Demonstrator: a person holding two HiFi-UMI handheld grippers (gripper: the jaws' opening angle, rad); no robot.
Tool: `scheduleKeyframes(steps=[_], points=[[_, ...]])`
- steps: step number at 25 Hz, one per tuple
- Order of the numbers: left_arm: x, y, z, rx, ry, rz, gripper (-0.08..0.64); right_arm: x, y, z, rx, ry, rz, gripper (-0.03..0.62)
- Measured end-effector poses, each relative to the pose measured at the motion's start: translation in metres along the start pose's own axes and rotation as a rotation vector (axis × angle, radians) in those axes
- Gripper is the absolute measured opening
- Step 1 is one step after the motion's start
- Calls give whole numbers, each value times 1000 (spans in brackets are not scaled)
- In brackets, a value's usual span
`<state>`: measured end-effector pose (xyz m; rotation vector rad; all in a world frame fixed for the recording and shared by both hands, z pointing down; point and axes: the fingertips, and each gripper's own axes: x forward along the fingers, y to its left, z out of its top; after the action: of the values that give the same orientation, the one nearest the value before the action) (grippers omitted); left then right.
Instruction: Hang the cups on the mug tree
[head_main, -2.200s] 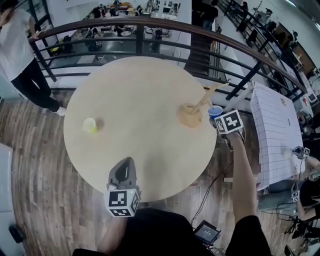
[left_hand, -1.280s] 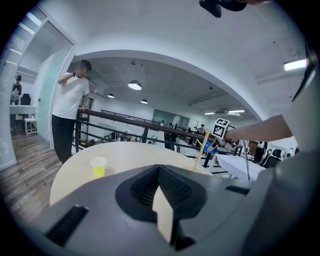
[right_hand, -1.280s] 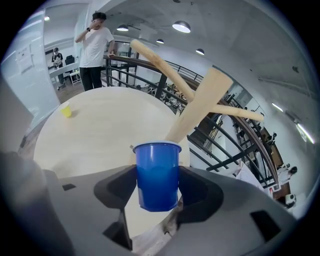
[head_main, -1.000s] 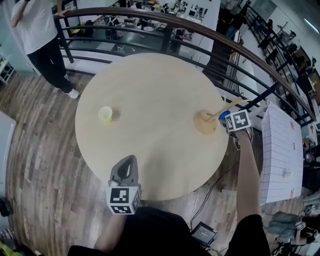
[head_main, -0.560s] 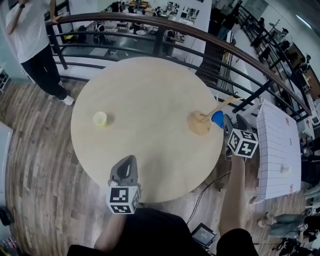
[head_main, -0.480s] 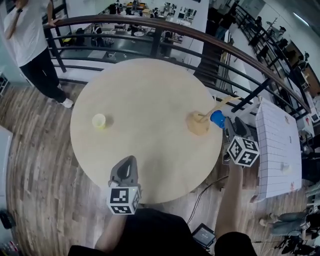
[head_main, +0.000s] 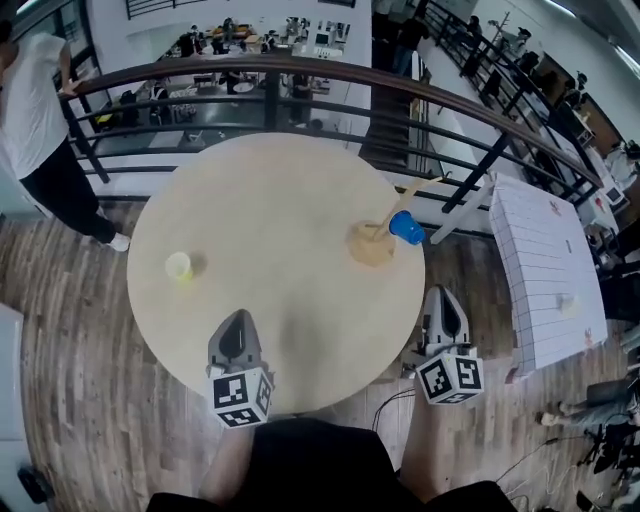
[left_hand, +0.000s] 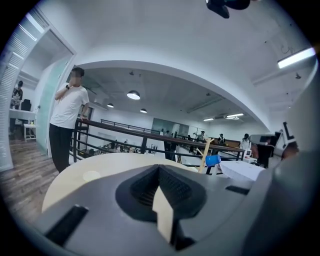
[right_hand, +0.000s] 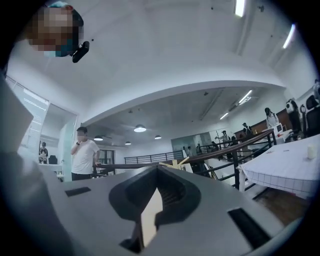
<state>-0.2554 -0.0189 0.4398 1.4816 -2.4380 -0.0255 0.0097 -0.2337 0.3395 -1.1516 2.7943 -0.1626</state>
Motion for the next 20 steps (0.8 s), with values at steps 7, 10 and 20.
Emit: scheduleKeyframes(steps=[7,10,20], points=[[3,-2,-10,7,8,-2,11,-7,1,-19,5,43,12,9],[3,11,-15,2,3,32,11,-7,4,-27,9,59,20,8],[7,57,-25,49,-10,60,176,1,49,-41,-49,105,125,9]])
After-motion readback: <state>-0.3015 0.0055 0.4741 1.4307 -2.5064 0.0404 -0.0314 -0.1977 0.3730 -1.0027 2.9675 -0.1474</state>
